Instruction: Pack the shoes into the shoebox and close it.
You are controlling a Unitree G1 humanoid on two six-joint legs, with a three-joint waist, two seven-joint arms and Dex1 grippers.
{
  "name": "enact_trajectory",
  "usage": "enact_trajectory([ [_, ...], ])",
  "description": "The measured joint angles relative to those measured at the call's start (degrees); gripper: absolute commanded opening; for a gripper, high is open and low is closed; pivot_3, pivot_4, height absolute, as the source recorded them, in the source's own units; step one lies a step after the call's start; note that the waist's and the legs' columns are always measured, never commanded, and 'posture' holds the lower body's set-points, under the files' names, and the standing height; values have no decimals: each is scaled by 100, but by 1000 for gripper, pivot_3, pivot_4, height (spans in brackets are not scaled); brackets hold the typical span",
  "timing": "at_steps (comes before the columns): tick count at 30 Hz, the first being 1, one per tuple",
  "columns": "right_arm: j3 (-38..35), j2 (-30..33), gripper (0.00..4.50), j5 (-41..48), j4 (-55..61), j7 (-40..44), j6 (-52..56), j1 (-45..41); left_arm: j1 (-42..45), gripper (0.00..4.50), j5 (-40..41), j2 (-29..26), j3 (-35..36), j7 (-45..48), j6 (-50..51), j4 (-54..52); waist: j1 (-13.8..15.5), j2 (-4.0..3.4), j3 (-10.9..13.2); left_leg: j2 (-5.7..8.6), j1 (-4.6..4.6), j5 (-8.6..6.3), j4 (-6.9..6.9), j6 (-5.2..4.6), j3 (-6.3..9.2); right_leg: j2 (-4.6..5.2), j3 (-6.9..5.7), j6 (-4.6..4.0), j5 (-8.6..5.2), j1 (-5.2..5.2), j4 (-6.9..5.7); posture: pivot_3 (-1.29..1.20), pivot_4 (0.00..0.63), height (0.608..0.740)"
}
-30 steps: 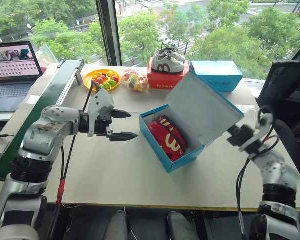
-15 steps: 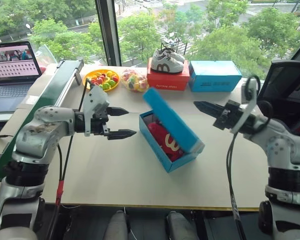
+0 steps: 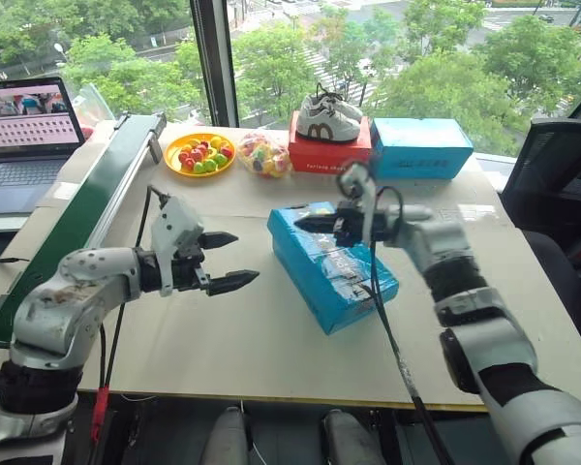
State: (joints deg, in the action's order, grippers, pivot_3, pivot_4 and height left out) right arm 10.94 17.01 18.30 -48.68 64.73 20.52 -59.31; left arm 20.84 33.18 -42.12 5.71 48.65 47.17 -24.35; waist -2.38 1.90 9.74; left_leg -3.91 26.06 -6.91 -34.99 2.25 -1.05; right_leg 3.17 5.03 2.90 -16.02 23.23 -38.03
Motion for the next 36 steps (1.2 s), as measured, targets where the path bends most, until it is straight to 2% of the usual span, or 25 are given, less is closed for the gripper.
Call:
enact_trajectory([
  [7, 241, -285, 45, -1008, -1251, -158, -1622, -279, -276, 4500, 97, 113, 7, -416, 144, -317, -9, 1, -2, 0, -32, -1, 2, 2, 1, 0, -1, -1, 0, -27, -1, 0, 150, 740],
  [11, 438, -281, 45, -1581, -1369, -633, -2441, -276, -282, 4500, 93, 113, 1, -467, 140, -316, -9, 5, -5, 0, -110, -11, 11, 19, 1, 3, -3, 16, -15, -100, 7, 0, 150, 740],
  [14, 345, -155, 45, -1587, -1086, -547, -2433, -176, -244, 4500, 83, 123, -101, -454, 67, -240, 11, 5, -5, 1, -110, -22, 12, 42, 1, 6, -7, 20, -16, -101, 5, 0, 150, 740],
  [17, -50, 282, 811, -1200, 15, -238, -1578, 271, -136, 4500, 52, 176, -202, -413, -70, -74, 63, 4, -3, 1, -80, -2, 9, 11, 1, 10, -13, 2, -5, -83, 4, 0, 150, 740],
  [20, -613, 1097, 1885, -626, 1675, -133, -361, 803, -37, 4500, 39, 299, -258, -403, -179, 153, 124, 3, -3, 1, -41, 1, 16, 5, -2, 11, -11, -5, -2, -42, 7, 0, 150, 740],
  [21, -1055, 1544, 2449, -393, 2456, -248, 30, 1064, -20, 4500, -11, 394, -310, -422, -258, 240, 145, 3, -3, 1, -17, 1, 22, 5, -1, 9, -11, -6, -2, -16, 5, 0, 150, 740],
  [22, -1166, 1614, 2551, -355, 2556, -269, 103, 1074, -30, 4500, -28, 395, -321, -425, -263, 275, 148, 3, -3, 0, -11, 1, 22, 5, -1, 7, -12, -6, -2, -8, 4, 0, 150, 740],
  [27, -2096, 2504, 4230, -395, 2874, -1029, 210, 1839, 8, 4500, -177, 646, -451, -421, -589, 564, 183, 4, -2, 3, 2, 0, 17, 4, -9, 11, -8, -7, -2, -1, 17, 0, 150, 740],
  [28, -2278, 2629, 4445, -392, 2930, -1121, 190, 2113, 3, 4500, -312, 747, -473, -476, -800, 662, 173, 4, -3, 4, -2, 0, 12, 4, -9, 12, -6, -4, -1, -10, 19, 0, 150, 740],
  [30, -2760, 2718, 4445, -350, 3187, -1361, 58, 3011, -48, 4500, -655, 989, -578, -651, -1335, 776, 175, 9, -6, 4, -4, 0, 11, 4, -8, 12, -8, -1, 2, -21, 33, 0, 150, 740],
  [32, -2996, 2643, 4445, -367, 3199, -1649, -33, 3676, -206, 4500, -1012, 938, -652, -734, -1678, 968, 165, 5, -4, 7, -2, 1, 9, 3, -13, 13, 3, 7, 7, -15, 31, 0, 150, 740],
  [36, -3382, 2272, 4445, -394, 3371, -2451, -458, 4130, -427, 4500, -1359, 1111, -638, -1015, -2101, 1125, -14, -4, -5, 9, -16, 9, 5, -8, -27, 10, 32, 29, 16, -12, 26, 0, 150, 740],
])
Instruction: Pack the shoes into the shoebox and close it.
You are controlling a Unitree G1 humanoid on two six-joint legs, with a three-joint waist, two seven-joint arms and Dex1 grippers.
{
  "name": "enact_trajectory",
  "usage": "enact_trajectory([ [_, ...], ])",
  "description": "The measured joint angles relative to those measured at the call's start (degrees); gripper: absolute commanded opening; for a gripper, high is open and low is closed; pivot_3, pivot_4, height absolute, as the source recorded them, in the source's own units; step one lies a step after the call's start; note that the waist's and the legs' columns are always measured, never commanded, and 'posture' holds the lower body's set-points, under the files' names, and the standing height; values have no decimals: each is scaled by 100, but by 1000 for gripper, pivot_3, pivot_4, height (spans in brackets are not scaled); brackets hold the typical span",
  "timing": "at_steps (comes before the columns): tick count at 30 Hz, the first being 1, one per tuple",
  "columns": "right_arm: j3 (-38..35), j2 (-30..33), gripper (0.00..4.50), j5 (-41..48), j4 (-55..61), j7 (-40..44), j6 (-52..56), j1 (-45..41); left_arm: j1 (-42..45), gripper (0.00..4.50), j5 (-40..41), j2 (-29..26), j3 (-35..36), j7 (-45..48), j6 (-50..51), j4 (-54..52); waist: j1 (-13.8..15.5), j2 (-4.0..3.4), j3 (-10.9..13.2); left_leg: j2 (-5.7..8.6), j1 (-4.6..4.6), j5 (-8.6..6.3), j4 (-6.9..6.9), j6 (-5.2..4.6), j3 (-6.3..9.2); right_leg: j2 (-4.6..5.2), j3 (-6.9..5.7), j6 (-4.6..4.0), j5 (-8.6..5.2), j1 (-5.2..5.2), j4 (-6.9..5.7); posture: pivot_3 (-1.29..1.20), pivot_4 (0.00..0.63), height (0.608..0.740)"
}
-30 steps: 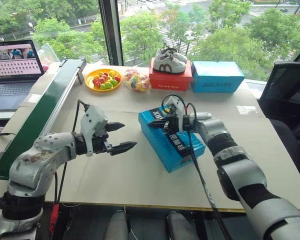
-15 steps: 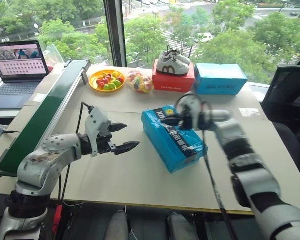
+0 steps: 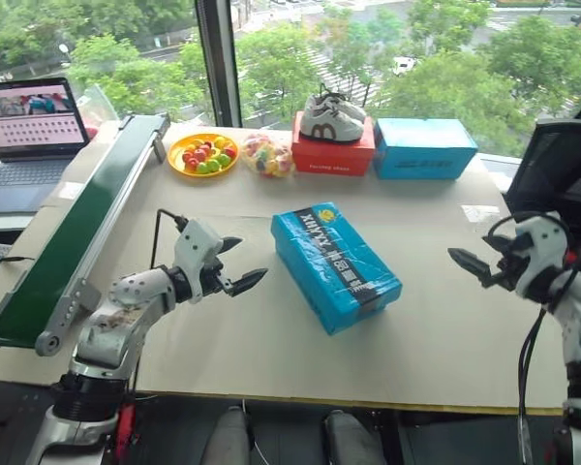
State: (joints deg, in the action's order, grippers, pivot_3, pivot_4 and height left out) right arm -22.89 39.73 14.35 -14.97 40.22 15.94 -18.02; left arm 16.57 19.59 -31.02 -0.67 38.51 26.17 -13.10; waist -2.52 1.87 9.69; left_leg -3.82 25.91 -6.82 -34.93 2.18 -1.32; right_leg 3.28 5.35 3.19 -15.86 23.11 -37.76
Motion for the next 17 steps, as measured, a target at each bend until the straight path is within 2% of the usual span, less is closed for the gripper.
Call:
enact_trajectory([
  [4, -108, -599, 4445, -71, 486, -721, -468, 573, -868, 4500, -416, 825, 215, -901, -792, 218, -23, 6, -6, -6, -76, -5, 22, -3, -1, -3, -1, 15, -16, -80, 29, 0, 150, 740],
  [7, -57, -1433, 4445, -62, 514, -1268, -576, 992, -1318, 4500, -911, 1403, 276, -1695, -1538, 781, 9, 7, -5, -4, -69, -5, 17, -2, -2, 2, -1, 8, -11, -74, 26, 0, 150, 740],
  [10, 6, -1879, 4445, -90, 486, -1657, -712, 1220, -1539, 4500, -1372, 1537, 286, -2155, -2211, 1093, 38, 2, -6, 4, -63, -8, 16, 3, -9, 12, 0, -5, 0, -69, 29, 0, 150, 740],
  [17, 283, -2364, 4445, -335, -49, -2039, -1396, 1491, -1784, 4500, -1717, 1977, 173, -2564, -2887, 1694, 15, -3, -15, -1, -61, -23, 25, 26, -12, 11, -3, 1, 4, -76, 63, 0, 150, 740],
])
